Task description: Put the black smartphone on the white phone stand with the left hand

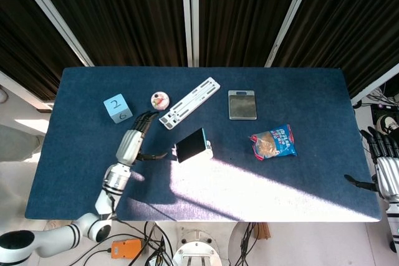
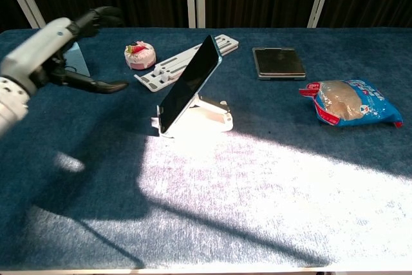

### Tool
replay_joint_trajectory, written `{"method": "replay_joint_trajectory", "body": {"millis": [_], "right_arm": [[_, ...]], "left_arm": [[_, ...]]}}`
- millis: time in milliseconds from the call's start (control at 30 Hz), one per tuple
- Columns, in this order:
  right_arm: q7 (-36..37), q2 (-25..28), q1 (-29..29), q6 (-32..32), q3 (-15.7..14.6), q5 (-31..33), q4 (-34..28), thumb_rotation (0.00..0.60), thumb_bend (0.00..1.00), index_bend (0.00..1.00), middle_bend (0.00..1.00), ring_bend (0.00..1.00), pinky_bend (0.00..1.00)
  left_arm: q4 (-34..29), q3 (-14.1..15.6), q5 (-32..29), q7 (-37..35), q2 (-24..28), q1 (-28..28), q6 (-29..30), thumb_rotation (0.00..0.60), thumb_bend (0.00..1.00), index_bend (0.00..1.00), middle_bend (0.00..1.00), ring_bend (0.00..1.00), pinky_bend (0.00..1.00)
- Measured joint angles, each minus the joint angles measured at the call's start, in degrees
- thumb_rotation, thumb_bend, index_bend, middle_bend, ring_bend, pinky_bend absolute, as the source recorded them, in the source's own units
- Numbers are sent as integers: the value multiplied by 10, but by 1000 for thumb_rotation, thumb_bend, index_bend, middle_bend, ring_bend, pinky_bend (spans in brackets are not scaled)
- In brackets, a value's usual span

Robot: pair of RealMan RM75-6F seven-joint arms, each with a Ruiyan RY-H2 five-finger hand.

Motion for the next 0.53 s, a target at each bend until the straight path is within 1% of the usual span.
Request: {"method": "replay_joint_trajectory", "body": {"millis": [133,233,367,533], "right_arm": [[13,-4,2,-2,0,-3,8,600,155,0,51,0,14],[17,-7,4,-1,1,-7,13,600,155,0,51,0,14],[18,-9,5,3,2,-10,15,600,155,0,51,0,14],[16,-11,8,-2,3,-10,15,600,155,0,51,0,14]], "left_arm": [[-93,10,-33,118,106,39,3,600,84,116,104,0,32],[-150,23,-49,178,174,76,19,600,86,115,104,0,32],[-187,49,-51,213,236,123,53,600,87,116,104,0,23],[-208,74,-44,209,285,170,90,600,87,116,104,0,15]]}}
